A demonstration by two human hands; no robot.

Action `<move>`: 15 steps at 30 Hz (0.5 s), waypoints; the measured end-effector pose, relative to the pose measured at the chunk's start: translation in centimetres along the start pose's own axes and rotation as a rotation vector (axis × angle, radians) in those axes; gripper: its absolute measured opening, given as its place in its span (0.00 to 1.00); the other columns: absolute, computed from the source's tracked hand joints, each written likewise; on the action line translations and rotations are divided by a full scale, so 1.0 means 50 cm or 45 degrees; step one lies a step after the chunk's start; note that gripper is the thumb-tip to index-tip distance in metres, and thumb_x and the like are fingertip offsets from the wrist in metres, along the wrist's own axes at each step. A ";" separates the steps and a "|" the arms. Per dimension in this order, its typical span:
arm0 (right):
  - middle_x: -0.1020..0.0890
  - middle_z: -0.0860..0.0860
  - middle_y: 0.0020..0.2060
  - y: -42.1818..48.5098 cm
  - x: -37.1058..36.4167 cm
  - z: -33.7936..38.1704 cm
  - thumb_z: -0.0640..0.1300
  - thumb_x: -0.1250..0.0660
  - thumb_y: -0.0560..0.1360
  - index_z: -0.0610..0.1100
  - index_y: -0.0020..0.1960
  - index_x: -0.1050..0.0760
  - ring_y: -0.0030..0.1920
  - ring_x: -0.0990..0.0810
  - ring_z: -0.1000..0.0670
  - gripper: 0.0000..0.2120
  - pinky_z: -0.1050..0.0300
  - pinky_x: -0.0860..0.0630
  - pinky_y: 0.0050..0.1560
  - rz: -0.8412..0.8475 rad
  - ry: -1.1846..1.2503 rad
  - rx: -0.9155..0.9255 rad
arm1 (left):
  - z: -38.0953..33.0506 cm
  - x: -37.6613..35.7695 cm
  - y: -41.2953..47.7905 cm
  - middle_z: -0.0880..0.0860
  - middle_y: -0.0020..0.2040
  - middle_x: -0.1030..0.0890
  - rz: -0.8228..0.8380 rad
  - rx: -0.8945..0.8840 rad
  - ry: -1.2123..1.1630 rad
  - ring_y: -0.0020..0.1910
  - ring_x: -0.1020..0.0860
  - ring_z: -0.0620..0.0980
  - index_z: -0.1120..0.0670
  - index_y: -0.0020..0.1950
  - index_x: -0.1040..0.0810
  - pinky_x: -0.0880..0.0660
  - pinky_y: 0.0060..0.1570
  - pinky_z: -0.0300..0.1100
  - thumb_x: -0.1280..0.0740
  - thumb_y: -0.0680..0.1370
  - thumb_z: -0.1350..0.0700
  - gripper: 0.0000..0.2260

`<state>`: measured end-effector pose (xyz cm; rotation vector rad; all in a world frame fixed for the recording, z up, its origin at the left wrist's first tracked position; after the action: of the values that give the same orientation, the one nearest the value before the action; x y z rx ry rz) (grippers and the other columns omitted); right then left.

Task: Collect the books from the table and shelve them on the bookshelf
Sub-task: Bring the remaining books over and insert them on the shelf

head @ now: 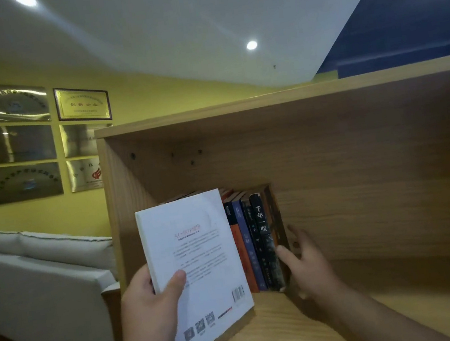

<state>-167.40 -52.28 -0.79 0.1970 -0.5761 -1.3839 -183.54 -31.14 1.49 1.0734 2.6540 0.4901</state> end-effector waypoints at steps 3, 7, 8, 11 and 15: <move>0.16 0.55 0.53 -0.059 0.011 0.058 0.57 0.34 0.79 0.56 0.58 0.22 0.57 0.17 0.49 0.10 0.50 0.20 0.56 0.165 0.185 -0.031 | -0.012 -0.013 -0.014 0.51 0.50 0.13 0.193 0.153 -0.274 0.51 0.15 0.57 0.53 0.54 0.20 0.20 0.53 0.62 0.31 0.78 0.64 0.09; 0.14 0.43 0.56 -0.099 0.048 0.085 0.49 0.28 0.75 0.41 0.61 0.20 0.57 0.15 0.39 0.18 0.35 0.21 0.61 0.395 0.560 -0.293 | -0.025 -0.094 -0.043 0.52 0.53 0.13 0.468 0.338 -0.419 0.52 0.15 0.56 0.53 0.58 0.21 0.21 0.56 0.62 0.32 0.77 0.63 0.11; 0.14 0.42 0.56 -0.104 0.066 0.088 0.46 0.28 0.76 0.40 0.62 0.21 0.56 0.15 0.38 0.17 0.34 0.21 0.60 0.370 0.559 -0.311 | -0.026 -0.116 -0.045 0.52 0.53 0.13 0.517 0.341 -0.411 0.52 0.15 0.56 0.53 0.58 0.21 0.21 0.56 0.61 0.32 0.78 0.62 0.10; 0.12 0.45 0.52 -0.107 0.133 0.077 0.43 0.30 0.78 0.40 0.61 0.21 0.52 0.13 0.41 0.13 0.35 0.19 0.58 0.137 0.414 -0.297 | -0.016 -0.159 -0.031 0.48 0.55 0.15 0.601 0.287 -0.144 0.56 0.18 0.50 0.49 0.61 0.22 0.21 0.58 0.53 0.33 0.80 0.55 0.10; 0.12 0.46 0.49 -0.105 0.217 0.061 0.39 0.32 0.79 0.45 0.57 0.20 0.48 0.12 0.42 0.08 0.37 0.17 0.51 -0.171 0.276 -0.274 | 0.048 -0.161 0.025 0.47 0.70 0.28 0.572 -0.173 0.661 0.70 0.31 0.48 0.47 0.74 0.31 0.32 0.72 0.52 0.34 0.80 0.47 0.23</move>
<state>-172.66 -63.15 2.31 0.2109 -0.2350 -1.5208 -176.30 -35.45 0.53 1.6971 2.7164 1.1589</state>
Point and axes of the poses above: each hand's wrist, its own y-axis towards the middle knuckle, its own x-axis out of the back of the hand, z = x × y, the point moved 1 cm from there along y, towards the middle knuckle
